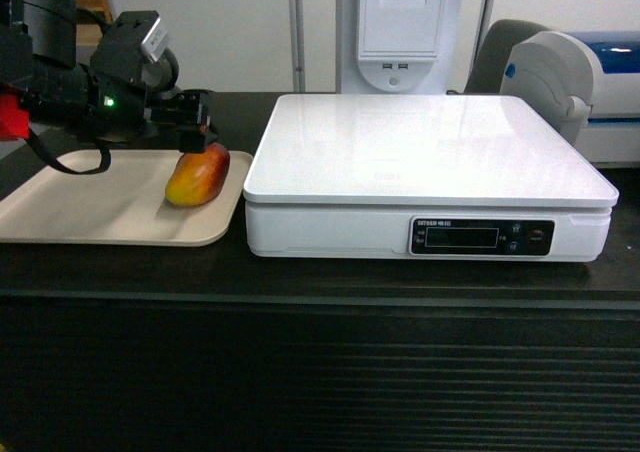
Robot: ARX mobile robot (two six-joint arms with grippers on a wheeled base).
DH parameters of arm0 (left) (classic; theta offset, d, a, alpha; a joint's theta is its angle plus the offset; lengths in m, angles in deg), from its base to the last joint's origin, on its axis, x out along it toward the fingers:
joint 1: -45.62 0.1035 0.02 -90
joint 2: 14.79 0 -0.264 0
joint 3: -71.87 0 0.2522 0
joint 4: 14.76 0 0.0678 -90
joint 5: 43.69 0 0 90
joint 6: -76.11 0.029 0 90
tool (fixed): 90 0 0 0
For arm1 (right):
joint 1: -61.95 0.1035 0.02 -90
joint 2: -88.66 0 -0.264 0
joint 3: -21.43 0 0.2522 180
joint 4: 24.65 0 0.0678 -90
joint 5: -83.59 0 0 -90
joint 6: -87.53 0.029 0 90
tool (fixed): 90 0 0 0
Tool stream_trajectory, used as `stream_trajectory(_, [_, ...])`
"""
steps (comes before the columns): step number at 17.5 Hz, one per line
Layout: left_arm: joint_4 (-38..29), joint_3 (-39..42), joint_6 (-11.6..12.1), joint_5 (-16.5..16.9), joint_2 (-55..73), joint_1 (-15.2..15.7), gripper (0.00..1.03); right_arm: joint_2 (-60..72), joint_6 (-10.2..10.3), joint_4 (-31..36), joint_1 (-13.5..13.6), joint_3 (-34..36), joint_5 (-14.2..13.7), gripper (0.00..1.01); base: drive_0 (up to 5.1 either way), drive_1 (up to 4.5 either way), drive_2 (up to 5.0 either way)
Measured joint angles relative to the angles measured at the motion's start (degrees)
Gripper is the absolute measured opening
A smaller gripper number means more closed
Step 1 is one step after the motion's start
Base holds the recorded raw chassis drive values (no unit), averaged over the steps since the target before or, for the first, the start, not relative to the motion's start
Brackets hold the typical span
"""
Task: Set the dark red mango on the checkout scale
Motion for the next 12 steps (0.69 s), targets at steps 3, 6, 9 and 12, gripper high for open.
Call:
stream_trajectory(3, [4.2,-7.1,1.0,-1.0,5.5,0.0,0.98,0.0,0.0,0.0,0.0,0.0,0.0,0.98,0.0,0.0,0.0])
stream_trajectory(6, [5.8,-9.0,1.3,-1.7,7.6,-0.1,0.98,0.0,0.0,0.0,0.0,0.0,0.0,0.98,0.0,0.0,0.0])
stream_trajectory(9, [8.2,-12.5,1.5,-2.0,9.7,-0.2,0.98,0.0,0.0,0.0,0.0,0.0,0.0,0.98,0.0,0.0,0.0])
stream_trajectory(12, [11.3,-15.3,1.7,-2.4,11.5,-0.5,0.98,0.0,0.0,0.0,0.0,0.0,0.0,0.98,0.0,0.0,0.0])
